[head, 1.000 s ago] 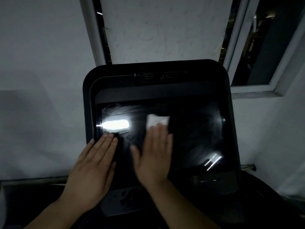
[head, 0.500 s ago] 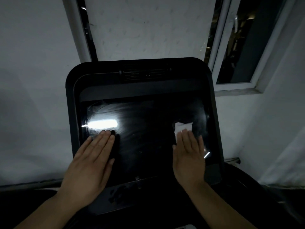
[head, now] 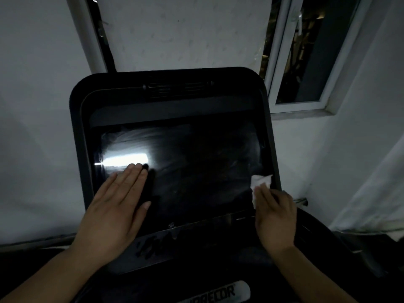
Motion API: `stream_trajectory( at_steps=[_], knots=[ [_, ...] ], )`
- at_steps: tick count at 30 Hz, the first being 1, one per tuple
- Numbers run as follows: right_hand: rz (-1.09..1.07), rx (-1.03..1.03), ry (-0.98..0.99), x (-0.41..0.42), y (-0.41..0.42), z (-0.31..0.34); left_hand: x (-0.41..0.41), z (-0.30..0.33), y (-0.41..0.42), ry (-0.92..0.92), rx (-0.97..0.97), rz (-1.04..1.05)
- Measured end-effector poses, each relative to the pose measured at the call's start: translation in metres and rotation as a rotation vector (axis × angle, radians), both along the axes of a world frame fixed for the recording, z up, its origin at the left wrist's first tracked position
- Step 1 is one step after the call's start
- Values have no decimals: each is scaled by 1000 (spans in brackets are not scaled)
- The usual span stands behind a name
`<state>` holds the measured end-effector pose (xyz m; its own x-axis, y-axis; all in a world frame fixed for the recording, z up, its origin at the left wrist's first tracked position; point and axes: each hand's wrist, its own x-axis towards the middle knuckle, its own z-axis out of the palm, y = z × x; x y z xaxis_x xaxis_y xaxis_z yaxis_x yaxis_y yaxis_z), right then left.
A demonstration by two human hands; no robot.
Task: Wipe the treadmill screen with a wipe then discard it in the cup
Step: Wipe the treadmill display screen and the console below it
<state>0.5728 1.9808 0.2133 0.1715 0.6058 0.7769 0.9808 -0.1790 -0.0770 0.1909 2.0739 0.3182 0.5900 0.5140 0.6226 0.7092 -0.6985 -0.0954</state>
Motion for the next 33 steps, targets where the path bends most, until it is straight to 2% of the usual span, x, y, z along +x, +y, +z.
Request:
stream_trajectory(
  at_steps=[3,8,12,16,21,24,29,33],
  knots=[
    [3,-56,27,-32,-3,-20,-3,-1,-3,8,-13,10],
    [325,-61,12,-154,0,-36,2,4,-8,9,2,-5],
    [469,-56,-42,-218,8,-23,3,2,-9,-8,-3,-26],
    [505,-99,-118,-182,10,-20,-3,4,-10,-5,-4,-16],
    [389,-130,-23,-104,-3,-25,-22,9,-8,6,3,41],
    [426,-116,-16,-139,6,-31,-28,7,-9,5,0,49],
    [650,-108,-93,-242,20,-27,-34,7,-10,12,19,44],
    [706,-28,-72,-294,28,-19,-31,7,-9,10,5,34]
  ],
)
